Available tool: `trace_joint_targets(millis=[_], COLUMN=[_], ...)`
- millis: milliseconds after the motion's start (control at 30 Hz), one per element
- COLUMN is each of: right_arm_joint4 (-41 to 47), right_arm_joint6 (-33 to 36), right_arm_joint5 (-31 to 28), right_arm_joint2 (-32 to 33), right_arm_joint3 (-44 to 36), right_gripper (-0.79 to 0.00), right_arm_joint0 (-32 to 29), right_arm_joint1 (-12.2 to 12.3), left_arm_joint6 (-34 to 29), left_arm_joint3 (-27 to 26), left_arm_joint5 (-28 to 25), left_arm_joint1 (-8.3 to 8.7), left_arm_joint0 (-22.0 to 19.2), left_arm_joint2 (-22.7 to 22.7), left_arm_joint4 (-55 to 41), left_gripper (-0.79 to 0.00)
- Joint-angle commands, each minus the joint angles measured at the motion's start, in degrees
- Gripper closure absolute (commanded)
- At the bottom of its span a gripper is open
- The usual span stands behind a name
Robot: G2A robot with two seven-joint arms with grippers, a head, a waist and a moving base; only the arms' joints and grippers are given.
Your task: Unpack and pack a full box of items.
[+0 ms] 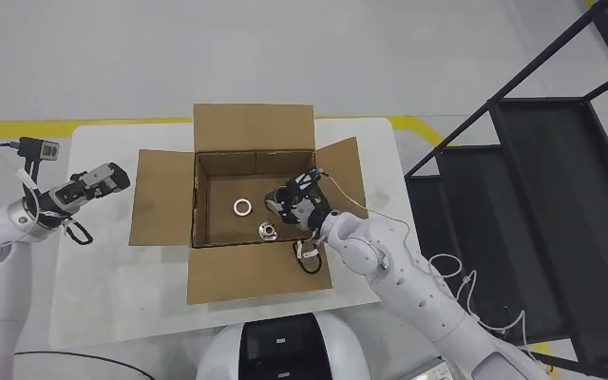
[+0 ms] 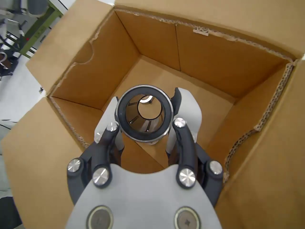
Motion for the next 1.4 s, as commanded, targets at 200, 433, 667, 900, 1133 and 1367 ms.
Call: trace_joint_targets(millis=[200, 433, 667, 900, 1133, 1367], right_arm_joint4=[-0.59, -0.84, 0.24, 4.92, 17.64, 27.4], right_arm_joint6=[5.06, 6.93, 5.97, 7.35, 13.81, 11.41], right_arm_joint5=[3.85, 4.95, 4.35, -3.77, -13.6, -15.73], right_arm_joint2=[-4.0, -6.21, -5.57, 0.36, 12.73, 26.55], right_arm_joint3=[4.99, 7.38, 7.61, -1.46, -14.19, -22.05], right_gripper=[0.0, -0.785, -0.785, -0.785, -0.785, -0.785], right_arm_joint0=[5.6, 8.49, 8.58, 3.52, -6.67, -15.54], right_arm_joint1=[-1.82, -3.11, -3.56, -1.91, 1.01, 2.79], left_arm_joint6=[0.0, 0.0, 0.0, 0.0, 1.72, 8.1], left_arm_joint3=[0.0, 0.0, 0.0, 0.0, -0.1, 3.85], left_arm_joint5=[0.0, 0.0, 0.0, 0.0, 0.79, 3.15], left_arm_joint1=[0.0, 0.0, 0.0, 0.0, 0.06, 0.45], left_arm_joint0=[0.0, 0.0, 0.0, 0.0, 0.41, -0.23], left_arm_joint2=[0.0, 0.0, 0.0, 0.0, -0.12, -0.37], left_arm_joint4=[0.0, 0.0, 0.0, 0.0, 1.54, 9.52], left_gripper=[-0.785, -0.785, -0.785, -0.785, -0.785, -0.785])
